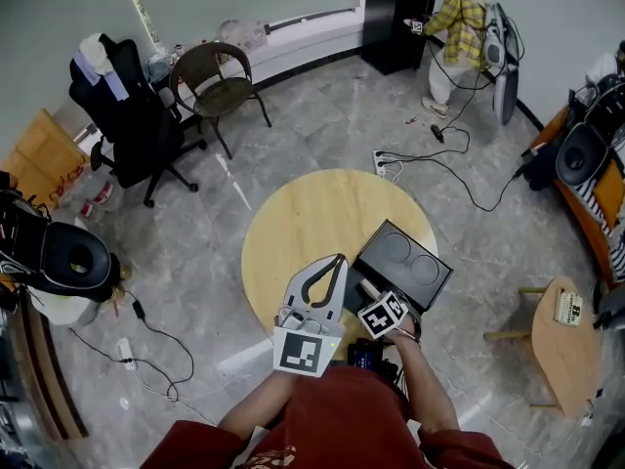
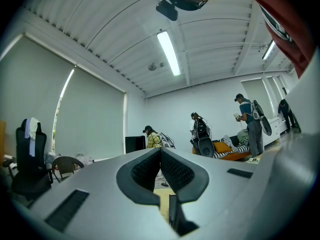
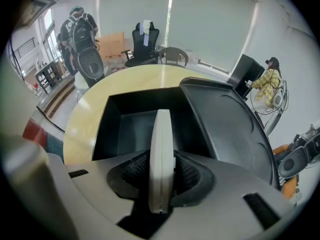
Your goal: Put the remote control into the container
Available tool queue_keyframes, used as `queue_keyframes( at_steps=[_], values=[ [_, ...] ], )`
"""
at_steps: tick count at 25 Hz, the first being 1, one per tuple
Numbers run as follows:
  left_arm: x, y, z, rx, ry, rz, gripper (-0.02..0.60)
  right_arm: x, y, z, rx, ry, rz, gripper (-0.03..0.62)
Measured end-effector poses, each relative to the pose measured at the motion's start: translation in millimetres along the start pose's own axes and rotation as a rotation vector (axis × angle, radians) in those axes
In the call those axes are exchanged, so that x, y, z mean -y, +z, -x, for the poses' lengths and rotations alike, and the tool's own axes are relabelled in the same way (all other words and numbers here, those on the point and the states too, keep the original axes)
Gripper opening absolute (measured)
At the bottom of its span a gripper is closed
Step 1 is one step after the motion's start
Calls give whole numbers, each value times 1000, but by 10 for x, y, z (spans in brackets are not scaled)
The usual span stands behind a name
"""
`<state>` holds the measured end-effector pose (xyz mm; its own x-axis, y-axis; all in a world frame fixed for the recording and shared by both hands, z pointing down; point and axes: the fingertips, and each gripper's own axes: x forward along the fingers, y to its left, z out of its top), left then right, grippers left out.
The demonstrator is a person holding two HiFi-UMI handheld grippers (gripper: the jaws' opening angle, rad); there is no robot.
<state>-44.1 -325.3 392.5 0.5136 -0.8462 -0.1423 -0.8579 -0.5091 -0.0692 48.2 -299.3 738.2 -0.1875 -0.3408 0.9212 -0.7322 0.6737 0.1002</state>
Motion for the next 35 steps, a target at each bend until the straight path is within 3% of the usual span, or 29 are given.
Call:
queue_keyframes(
  at_steps=[4,6,9,12,13,17,21,24,27,32,35],
  values=[
    [-6,-16,13,1,8,12,15,3,0,8,16,4,-21,133],
    [8,-43,7,-17,-2,-19,15,-2,-6,10,20,20,-28,133],
    [-3,-43,0,-1,10,12,15,-23,25,16,32,44,-39,133],
    [16,-105,14,-49,-33,-93,15,-6,63,29,50,36,-54,133],
    [15,-112,16,-51,-35,-94,15,3,73,33,56,33,-57,133],
    [-9,-71,16,2,5,21,15,11,111,69,80,38,-75,141],
    [23,-103,10,-42,-38,-91,15,10,131,128,100,49,-91,155],
    [13,-108,17,-51,-49,-111,15,14,191,202,140,52,-124,161],
    [16,-93,20,-44,-50,-101,15,26,244,277,178,60,-150,169],
    [10,-61,6,-1,-21,-6,15,36,358,480,221,54,-161,170],
    [4,-51,7,1,-25,-3,15,80,488,665,282,25,-166,170]
  ],
)
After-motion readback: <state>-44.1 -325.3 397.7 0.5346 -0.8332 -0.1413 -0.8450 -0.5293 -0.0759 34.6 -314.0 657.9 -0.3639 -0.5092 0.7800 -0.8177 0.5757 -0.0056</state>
